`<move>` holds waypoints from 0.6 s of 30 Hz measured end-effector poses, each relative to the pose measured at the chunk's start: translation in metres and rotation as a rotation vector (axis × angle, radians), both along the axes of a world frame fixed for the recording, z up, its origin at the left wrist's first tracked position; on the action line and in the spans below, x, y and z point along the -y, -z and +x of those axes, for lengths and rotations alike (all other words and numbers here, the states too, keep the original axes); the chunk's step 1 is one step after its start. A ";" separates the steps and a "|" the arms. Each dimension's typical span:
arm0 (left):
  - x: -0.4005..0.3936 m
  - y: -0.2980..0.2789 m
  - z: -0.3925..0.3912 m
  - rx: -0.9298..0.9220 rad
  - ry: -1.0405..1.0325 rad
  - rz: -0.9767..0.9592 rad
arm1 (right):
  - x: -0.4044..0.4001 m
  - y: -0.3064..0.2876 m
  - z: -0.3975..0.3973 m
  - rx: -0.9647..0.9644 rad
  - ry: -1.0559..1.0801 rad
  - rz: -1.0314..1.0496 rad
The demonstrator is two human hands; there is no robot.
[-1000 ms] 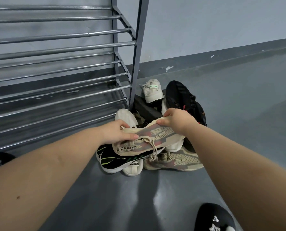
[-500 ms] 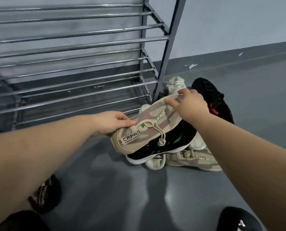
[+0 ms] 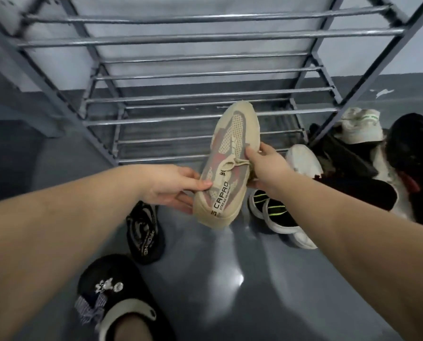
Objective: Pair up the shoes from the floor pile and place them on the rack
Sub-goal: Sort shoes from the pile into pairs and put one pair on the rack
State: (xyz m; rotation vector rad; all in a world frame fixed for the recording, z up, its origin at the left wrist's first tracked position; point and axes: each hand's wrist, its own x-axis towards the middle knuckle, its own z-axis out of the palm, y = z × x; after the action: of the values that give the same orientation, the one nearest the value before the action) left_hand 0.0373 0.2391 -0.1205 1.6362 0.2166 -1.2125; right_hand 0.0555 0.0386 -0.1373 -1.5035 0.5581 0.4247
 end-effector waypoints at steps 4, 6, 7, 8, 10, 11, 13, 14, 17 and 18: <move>-0.025 0.038 -0.037 -0.111 -0.137 -0.108 | -0.027 0.029 -0.015 -0.006 -0.119 -0.097; -0.032 0.056 -0.050 -0.173 -0.184 -0.155 | -0.041 0.043 -0.025 -0.011 -0.238 -0.192; -0.033 0.064 -0.054 -0.194 -0.213 -0.171 | -0.048 0.049 -0.030 -0.012 -0.297 -0.238; -0.034 0.071 -0.058 -0.204 -0.255 -0.176 | -0.055 0.055 -0.034 -0.014 -0.346 -0.269; -0.034 0.082 -0.060 -0.212 -0.366 -0.150 | -0.069 0.067 -0.037 -0.029 -0.403 -0.295; -0.035 0.088 -0.060 -0.208 -0.425 -0.118 | -0.075 0.073 -0.037 -0.038 -0.410 -0.302; -0.036 0.097 -0.059 -0.174 -0.510 -0.062 | -0.085 0.084 -0.034 -0.069 -0.391 -0.300; -0.038 0.101 -0.058 -0.149 -0.542 -0.046 | -0.090 0.090 -0.033 -0.086 -0.377 -0.288; -0.039 0.112 -0.054 -0.064 -0.592 -0.002 | -0.100 0.104 -0.028 -0.115 -0.315 -0.244; -0.039 0.115 -0.053 -0.042 -0.597 0.005 | -0.101 0.106 -0.027 -0.116 -0.283 -0.229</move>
State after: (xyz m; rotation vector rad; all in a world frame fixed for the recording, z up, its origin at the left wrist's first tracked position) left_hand -0.0153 0.2781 -0.2355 1.4052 0.6817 -0.7845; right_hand 0.0288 0.1397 -0.2438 -1.7954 0.4983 0.6893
